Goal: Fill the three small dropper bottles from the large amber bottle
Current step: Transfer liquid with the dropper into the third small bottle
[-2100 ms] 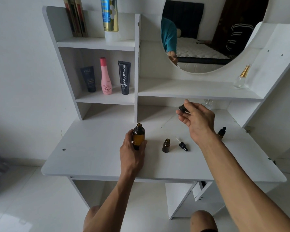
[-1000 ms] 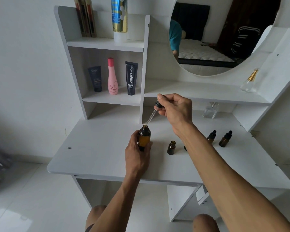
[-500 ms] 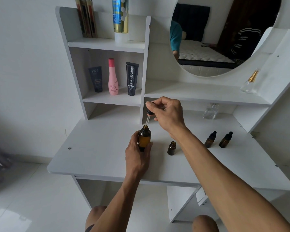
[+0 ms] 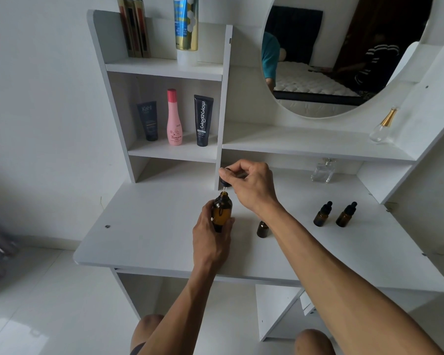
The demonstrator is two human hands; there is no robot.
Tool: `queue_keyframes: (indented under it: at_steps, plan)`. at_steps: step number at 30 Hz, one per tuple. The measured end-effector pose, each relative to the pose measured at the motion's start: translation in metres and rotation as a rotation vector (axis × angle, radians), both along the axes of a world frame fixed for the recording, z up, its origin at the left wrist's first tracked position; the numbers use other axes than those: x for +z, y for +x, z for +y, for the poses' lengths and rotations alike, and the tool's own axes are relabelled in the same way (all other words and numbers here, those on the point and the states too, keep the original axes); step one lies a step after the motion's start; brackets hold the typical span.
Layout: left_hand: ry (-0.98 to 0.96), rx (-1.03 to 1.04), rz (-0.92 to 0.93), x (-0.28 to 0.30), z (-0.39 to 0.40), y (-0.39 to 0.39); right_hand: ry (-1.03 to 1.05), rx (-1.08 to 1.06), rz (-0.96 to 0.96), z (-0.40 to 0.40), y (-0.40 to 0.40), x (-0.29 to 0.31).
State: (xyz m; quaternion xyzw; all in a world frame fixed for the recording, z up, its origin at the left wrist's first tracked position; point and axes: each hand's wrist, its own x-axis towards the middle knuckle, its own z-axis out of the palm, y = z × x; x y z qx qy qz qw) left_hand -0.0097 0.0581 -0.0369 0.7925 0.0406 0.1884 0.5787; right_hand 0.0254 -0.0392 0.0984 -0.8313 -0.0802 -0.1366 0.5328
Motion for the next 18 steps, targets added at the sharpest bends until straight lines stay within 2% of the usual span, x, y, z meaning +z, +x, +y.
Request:
queue_keyframes:
  at_steps: [10,18]
  plan:
    - [-0.004,0.001,0.001,0.001,-0.001,0.000,-0.006,-0.004,0.005,0.000,0.000,0.000]
    - [0.012,0.008,-0.002,0.002,0.000,-0.001,0.120,-0.017,-0.002,-0.005,0.001,0.010]
